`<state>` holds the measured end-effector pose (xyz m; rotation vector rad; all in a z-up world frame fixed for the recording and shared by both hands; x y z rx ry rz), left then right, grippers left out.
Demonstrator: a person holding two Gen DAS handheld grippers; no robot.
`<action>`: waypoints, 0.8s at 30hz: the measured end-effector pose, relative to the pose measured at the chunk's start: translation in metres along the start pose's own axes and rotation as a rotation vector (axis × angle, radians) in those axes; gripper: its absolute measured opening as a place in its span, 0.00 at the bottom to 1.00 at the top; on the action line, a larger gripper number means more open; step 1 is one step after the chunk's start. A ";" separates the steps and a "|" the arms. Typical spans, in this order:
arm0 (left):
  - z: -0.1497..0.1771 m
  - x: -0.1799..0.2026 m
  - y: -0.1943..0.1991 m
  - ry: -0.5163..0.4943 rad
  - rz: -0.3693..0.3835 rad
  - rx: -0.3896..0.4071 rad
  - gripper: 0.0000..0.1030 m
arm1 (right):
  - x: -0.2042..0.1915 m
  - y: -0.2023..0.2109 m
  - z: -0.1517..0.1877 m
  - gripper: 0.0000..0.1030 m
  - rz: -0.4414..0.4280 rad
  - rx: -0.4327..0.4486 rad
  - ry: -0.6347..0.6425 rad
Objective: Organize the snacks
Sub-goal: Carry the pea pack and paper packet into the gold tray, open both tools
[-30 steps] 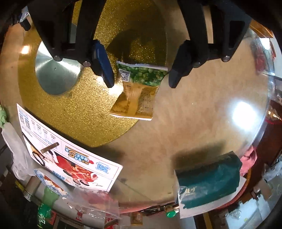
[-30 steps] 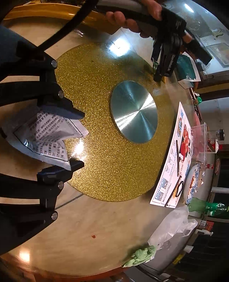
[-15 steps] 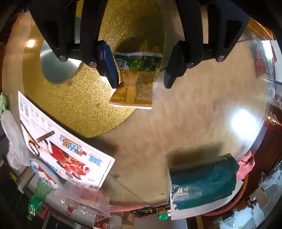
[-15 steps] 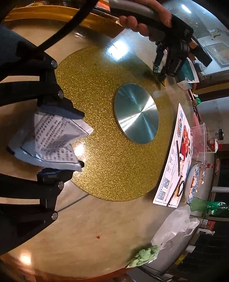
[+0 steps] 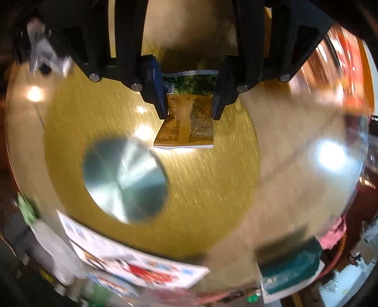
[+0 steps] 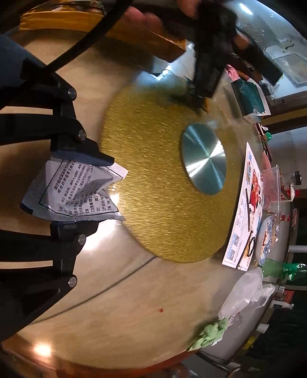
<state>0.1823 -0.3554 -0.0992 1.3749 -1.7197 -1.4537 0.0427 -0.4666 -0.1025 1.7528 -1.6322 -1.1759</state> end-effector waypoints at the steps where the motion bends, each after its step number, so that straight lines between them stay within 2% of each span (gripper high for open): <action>1: 0.015 0.004 0.006 -0.005 0.023 -0.007 0.38 | -0.001 0.003 0.004 0.35 0.001 0.001 -0.007; 6: 0.079 0.014 0.029 -0.014 0.035 0.001 0.38 | -0.011 0.014 0.022 0.35 0.032 0.012 0.001; 11: 0.132 0.026 0.049 0.004 0.128 -0.010 0.38 | -0.021 0.022 0.037 0.35 0.045 0.016 0.029; 17: 0.166 0.026 0.063 -0.002 0.088 0.074 0.38 | -0.027 0.031 0.055 0.35 0.025 0.024 0.027; 24: 0.199 0.025 0.076 -0.028 0.090 0.168 0.38 | -0.037 0.044 0.082 0.35 -0.046 0.044 -0.017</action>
Point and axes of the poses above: each gripper's, at about its wrist camera, not at the fingertips, and y roughly against the way its jaws point, x to its right, z to its underside, the point moved 8 cm from there along -y, roughly the way its jaws point, and after that the axes turned 15 degrees about -z, right-handed, at the moved point
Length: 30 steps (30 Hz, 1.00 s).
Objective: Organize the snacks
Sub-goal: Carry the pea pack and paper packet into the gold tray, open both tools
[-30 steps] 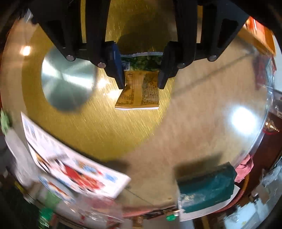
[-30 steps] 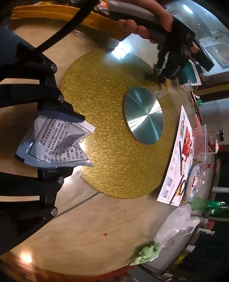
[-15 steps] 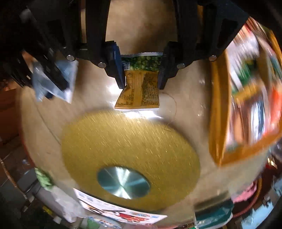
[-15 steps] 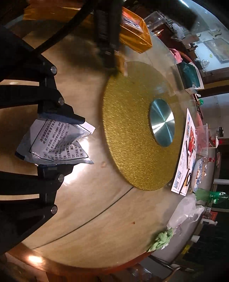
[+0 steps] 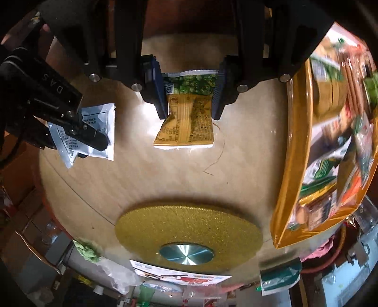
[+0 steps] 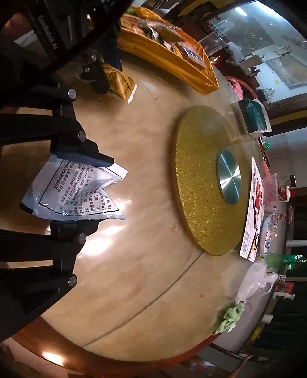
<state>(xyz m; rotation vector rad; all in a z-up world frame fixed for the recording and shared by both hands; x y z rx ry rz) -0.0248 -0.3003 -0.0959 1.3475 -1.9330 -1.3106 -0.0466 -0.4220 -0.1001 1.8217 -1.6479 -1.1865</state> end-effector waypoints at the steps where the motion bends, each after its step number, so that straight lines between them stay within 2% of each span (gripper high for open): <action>1: 0.005 0.001 0.003 0.010 0.024 0.011 0.38 | -0.004 0.002 0.004 0.34 -0.013 0.000 0.000; 8: 0.025 -0.010 0.014 0.048 0.044 0.047 0.38 | -0.024 0.012 0.022 0.34 -0.062 0.011 -0.006; 14: 0.026 -0.019 0.027 0.083 0.077 0.090 0.38 | -0.032 0.017 0.023 0.33 -0.071 0.039 -0.002; 20: 0.024 -0.033 0.050 0.115 0.094 0.126 0.38 | -0.048 0.024 0.015 0.33 -0.122 0.074 -0.002; 26: 0.022 -0.084 0.082 0.228 0.083 0.192 0.38 | -0.086 0.042 -0.002 0.33 -0.210 0.172 0.034; 30: 0.020 -0.129 0.093 0.303 0.011 0.233 0.38 | -0.119 0.040 -0.012 0.33 -0.280 0.171 0.074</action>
Point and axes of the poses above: each gripper's, at about its wrist camera, not at the fingertips, and y roughly against the way its jaws point, x to its right, z to its underside, the point moved 8 cm from there along -y, roughly the way its jaws point, and after that the axes turned 15 degrees about -z, right-handed, at the moved point
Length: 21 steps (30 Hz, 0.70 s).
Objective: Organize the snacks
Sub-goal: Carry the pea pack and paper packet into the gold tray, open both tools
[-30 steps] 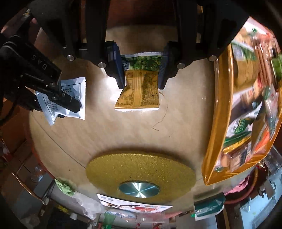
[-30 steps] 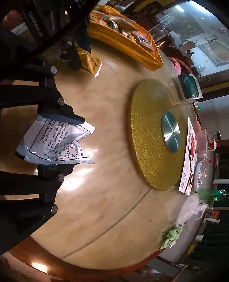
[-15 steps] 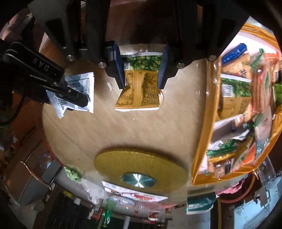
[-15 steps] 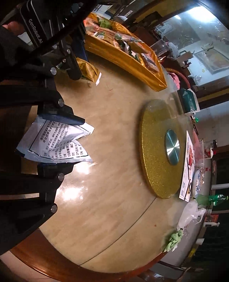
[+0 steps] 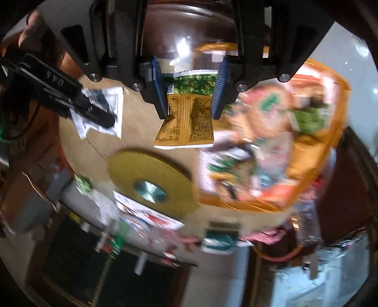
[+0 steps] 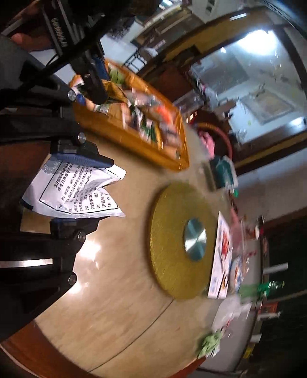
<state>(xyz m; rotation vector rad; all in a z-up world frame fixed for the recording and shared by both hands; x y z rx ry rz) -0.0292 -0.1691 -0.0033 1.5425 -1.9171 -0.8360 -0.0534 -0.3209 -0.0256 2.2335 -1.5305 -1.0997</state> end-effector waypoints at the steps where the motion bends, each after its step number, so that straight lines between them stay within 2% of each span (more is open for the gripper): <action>1: -0.005 -0.012 0.001 0.016 -0.018 0.012 0.38 | -0.008 -0.006 -0.002 0.33 -0.013 -0.010 0.013; 8: -0.021 -0.067 -0.011 0.105 -0.077 0.025 0.38 | -0.047 -0.048 -0.013 0.33 -0.071 -0.107 0.055; 12: -0.021 -0.079 -0.029 0.144 -0.078 -0.021 0.38 | -0.054 -0.078 -0.021 0.33 -0.077 -0.140 0.058; 18: -0.019 -0.087 -0.046 0.112 -0.100 -0.043 0.38 | -0.062 -0.112 -0.029 0.33 -0.076 -0.174 0.059; 21: -0.017 -0.091 -0.054 0.110 -0.087 -0.061 0.38 | -0.066 -0.127 -0.033 0.33 -0.076 -0.192 0.065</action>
Point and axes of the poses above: each gripper's, at about its wrist camera, not at the fingertips, and y roughly against the way its jaws point, x to its right, z to its underside, the point moved 8 cm from there along -y, roughly the way its jaws point, and after that the axes turned 15 degrees about -z, right-handed, at the moved point
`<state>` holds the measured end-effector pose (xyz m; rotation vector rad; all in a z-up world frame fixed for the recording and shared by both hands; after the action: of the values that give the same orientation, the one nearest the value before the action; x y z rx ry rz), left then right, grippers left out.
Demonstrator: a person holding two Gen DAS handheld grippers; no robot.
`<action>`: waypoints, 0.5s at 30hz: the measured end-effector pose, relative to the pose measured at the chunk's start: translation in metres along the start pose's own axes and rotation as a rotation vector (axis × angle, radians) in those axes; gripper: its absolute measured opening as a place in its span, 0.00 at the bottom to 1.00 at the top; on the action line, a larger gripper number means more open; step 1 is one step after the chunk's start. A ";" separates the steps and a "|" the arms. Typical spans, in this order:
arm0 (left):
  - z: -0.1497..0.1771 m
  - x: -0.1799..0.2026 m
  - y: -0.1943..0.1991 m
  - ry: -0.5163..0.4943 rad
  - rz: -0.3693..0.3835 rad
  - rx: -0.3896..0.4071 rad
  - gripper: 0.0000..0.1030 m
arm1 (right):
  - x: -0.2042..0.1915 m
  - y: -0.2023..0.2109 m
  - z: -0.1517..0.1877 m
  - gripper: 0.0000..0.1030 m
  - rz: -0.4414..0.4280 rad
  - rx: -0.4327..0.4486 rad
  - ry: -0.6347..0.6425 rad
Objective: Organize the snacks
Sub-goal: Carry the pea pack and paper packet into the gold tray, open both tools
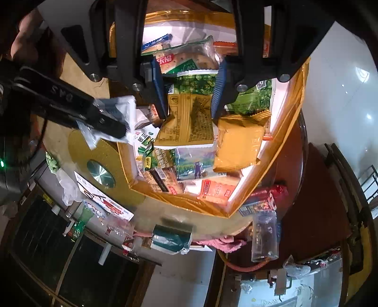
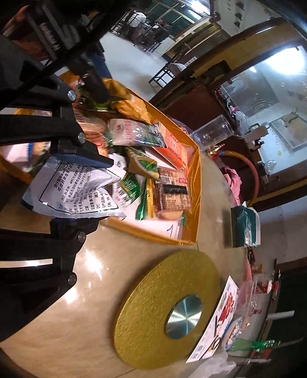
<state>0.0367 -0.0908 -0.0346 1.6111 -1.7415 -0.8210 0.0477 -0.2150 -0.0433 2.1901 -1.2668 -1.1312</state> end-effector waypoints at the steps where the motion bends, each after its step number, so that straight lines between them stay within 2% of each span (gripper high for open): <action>1: 0.000 -0.001 -0.001 0.001 0.000 -0.003 0.38 | -0.002 -0.005 -0.002 0.33 -0.006 -0.008 0.003; 5: 0.003 -0.004 -0.005 0.002 0.010 -0.021 0.38 | -0.013 -0.013 -0.005 0.33 -0.005 -0.014 0.036; 11: 0.008 -0.006 -0.011 -0.015 -0.018 -0.036 0.38 | -0.021 -0.021 -0.006 0.33 -0.027 -0.014 0.044; 15: 0.014 -0.010 -0.021 -0.013 -0.050 -0.066 0.39 | -0.019 -0.035 -0.003 0.35 -0.002 -0.036 0.046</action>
<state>0.0391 -0.0815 -0.0604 1.6143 -1.6715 -0.9052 0.0639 -0.1812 -0.0557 2.1787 -1.2164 -1.0897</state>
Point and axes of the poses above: each gripper's, at about its wrist camera, not at the fingertips, and y roughly against the way its jaws point, x to its right, z to its underside, the point moved 8 cm from there along -y, roughly the way its jaws point, and after that the axes turned 15 degrees about -z, right-handed, at the moved point
